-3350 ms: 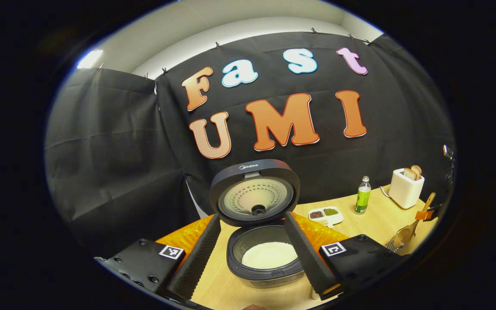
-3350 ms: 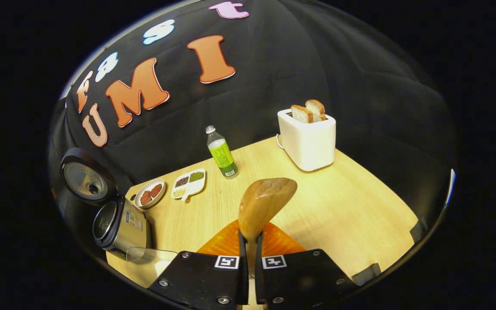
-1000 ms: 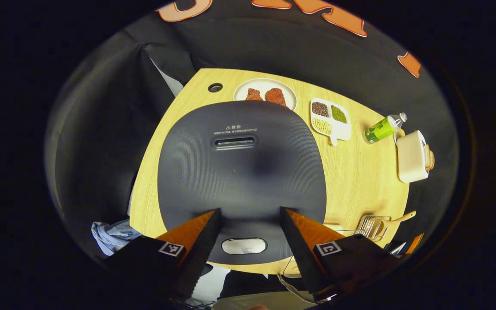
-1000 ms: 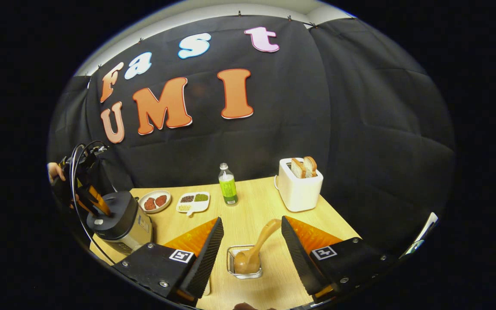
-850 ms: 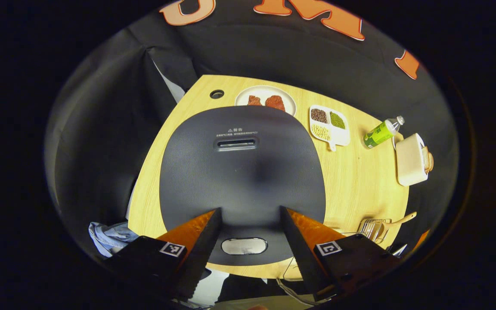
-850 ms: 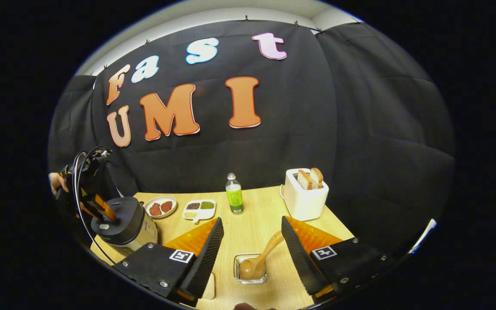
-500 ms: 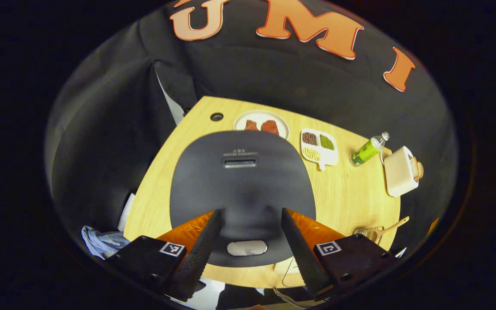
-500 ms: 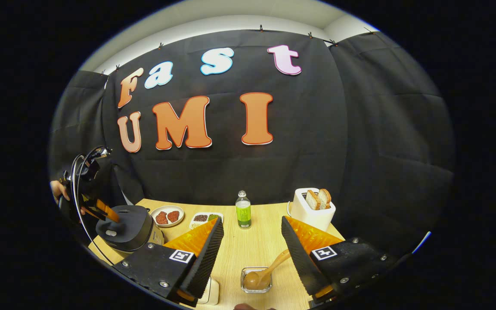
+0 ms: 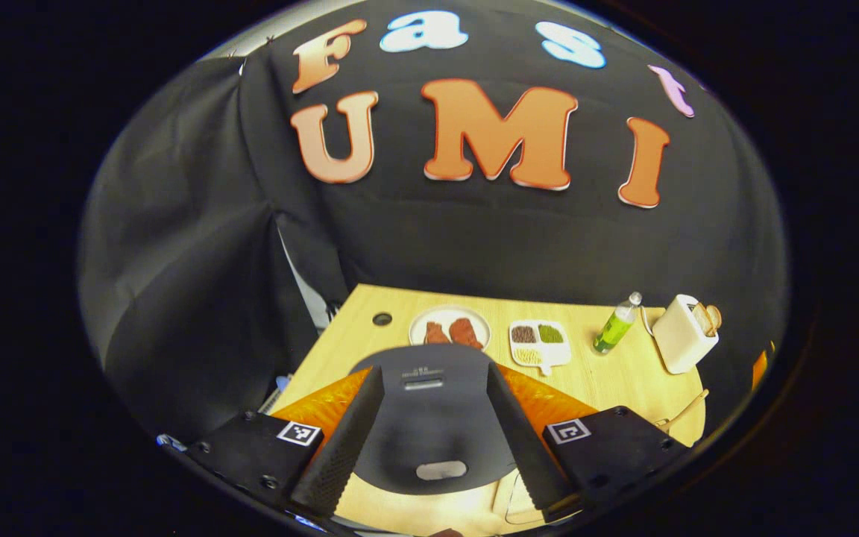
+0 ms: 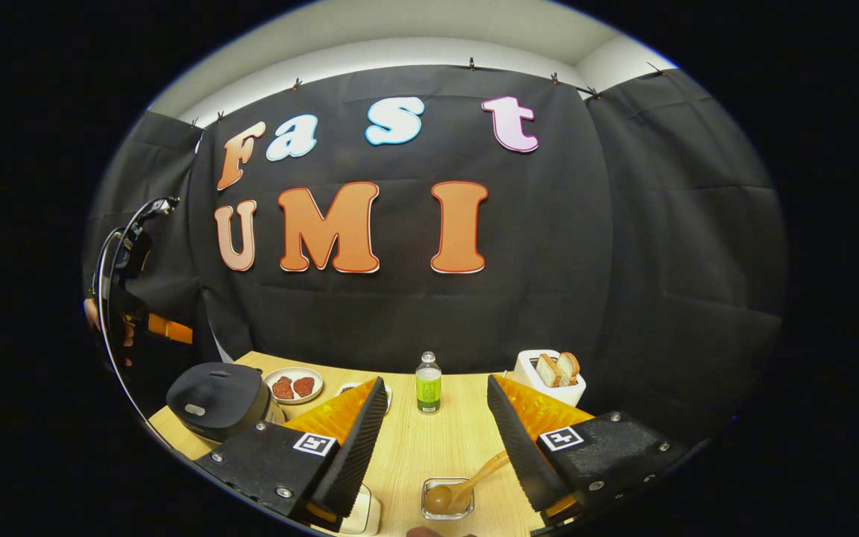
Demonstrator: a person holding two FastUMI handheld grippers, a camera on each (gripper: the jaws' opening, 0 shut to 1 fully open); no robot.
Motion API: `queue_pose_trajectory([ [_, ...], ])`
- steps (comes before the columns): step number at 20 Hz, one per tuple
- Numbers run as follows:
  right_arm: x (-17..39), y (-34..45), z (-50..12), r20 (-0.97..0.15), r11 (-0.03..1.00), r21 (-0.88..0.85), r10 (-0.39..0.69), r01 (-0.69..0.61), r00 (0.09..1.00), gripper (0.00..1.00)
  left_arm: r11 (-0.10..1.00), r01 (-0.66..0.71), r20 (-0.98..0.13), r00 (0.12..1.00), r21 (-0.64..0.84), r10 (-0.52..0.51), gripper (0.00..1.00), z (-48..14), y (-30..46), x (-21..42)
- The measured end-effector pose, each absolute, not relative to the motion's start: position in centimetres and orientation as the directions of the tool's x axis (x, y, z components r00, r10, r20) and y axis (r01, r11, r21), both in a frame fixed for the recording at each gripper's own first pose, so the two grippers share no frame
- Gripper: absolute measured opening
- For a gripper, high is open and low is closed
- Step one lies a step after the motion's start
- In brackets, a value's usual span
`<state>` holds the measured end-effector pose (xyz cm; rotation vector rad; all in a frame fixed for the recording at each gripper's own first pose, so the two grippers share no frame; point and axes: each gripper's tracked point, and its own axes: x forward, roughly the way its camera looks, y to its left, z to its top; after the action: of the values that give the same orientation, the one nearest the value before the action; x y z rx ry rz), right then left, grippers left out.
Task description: Close the left gripper, press the button to open the rice cooker; take a wooden spoon from the chopstick holder with the right hand, scoop a spoonful of rice and pour it into the rice cooker, then put the wooden spoon back into the chopstick holder.
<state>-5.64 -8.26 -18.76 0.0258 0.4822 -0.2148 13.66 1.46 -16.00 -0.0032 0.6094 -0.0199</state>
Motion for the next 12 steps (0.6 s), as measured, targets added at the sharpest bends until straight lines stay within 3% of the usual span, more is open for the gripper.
queue_pose_trajectory([
  [2,-5.4,-7.9,-18.0,-0.445,0.979,-0.023,-0.193,0.205,0.874,0.84,0.999,0.033,-0.501,0.865,-0.009,-0.033,0.94,-13.6,0.7,13.6],
  [5,-4.9,-7.3,-16.4,-0.404,0.981,-0.024,-0.183,0.19,0.896,0.84,0.999,0.046,-0.379,0.924,0.0,-0.043,0.9,-10.4,0.2,12.9],
  [7,-4.5,-6.9,-15.1,-0.366,0.983,-0.023,-0.176,0.181,0.914,0.84,0.999,0.044,-0.289,0.956,0.011,-0.039,0.98,-7.8,0.3,11.9],
  [8,-4.2,-6.7,-14.4,-0.345,0.984,-0.021,-0.172,0.175,0.923,0.84,0.999,0.046,-0.244,0.969,0.016,-0.041,0.9,-6.6,0.2,11.3],
  [9,-4.0,-6.4,-13.8,-0.322,0.985,-0.019,-0.167,0.17,0.932,0.84,0.999,0.048,-0.196,0.98,0.023,-0.042,0.97,-5.5,0.1,10.8],
  [12,-3.5,-5.5,-12.3,-0.262,0.989,-0.028,-0.15,0.148,0.953,0.84,0.998,0.053,-0.094,0.994,0.029,-0.05,0.97,-3.6,-0.5,8.6],
])
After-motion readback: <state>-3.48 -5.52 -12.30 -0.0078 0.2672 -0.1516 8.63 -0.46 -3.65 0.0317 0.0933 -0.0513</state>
